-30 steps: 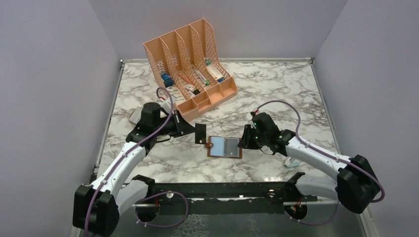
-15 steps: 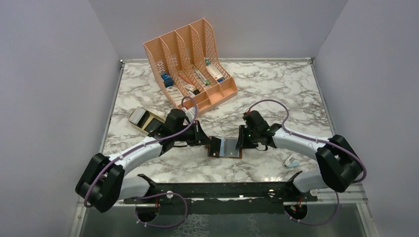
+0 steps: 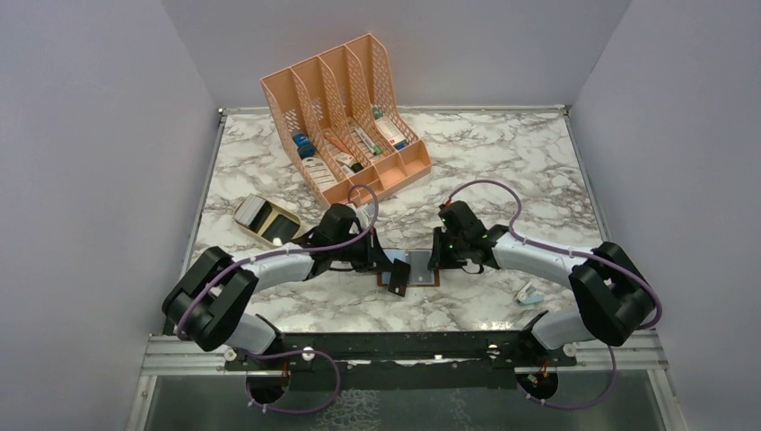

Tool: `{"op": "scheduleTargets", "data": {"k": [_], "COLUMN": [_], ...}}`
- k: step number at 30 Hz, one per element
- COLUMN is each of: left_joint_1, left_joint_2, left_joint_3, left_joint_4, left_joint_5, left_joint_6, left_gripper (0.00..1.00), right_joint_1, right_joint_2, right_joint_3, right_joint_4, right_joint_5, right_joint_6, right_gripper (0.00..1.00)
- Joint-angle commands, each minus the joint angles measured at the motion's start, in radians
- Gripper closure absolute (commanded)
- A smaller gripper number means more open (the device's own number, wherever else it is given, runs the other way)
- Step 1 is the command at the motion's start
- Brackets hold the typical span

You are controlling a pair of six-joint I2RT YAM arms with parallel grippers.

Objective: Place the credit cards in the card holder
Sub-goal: Insert the credit card into the card holder.

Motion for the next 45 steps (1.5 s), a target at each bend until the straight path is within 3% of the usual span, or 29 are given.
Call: {"op": "scheduleTargets", "data": {"k": [1, 24, 45], "left_joint_1": [-0.011, -0.013, -0.028], "left_joint_2": [0.055, 0.126, 0.084], "left_joint_3": [0.038, 0.026, -0.016], "left_joint_4": [0.05, 0.064, 0.014], "left_joint_5": [-0.026, -0.119, -0.189], "left_joint_6": [0.01, -0.054, -0.126], "left_gripper": [1.0, 1.0, 1.0], "right_joint_1": [0.003, 0.004, 0.004], "right_joint_2": [0.018, -0.01, -0.028], "right_joint_3": [-0.022, -0.073, -0.09], "right_joint_4": [0.015, 0.054, 0.063], "right_joint_5": [0.05, 0.003, -0.01], "right_joint_6": [-0.03, -0.011, 0.002], "right_gripper": [0.83, 0.83, 0.83]}}
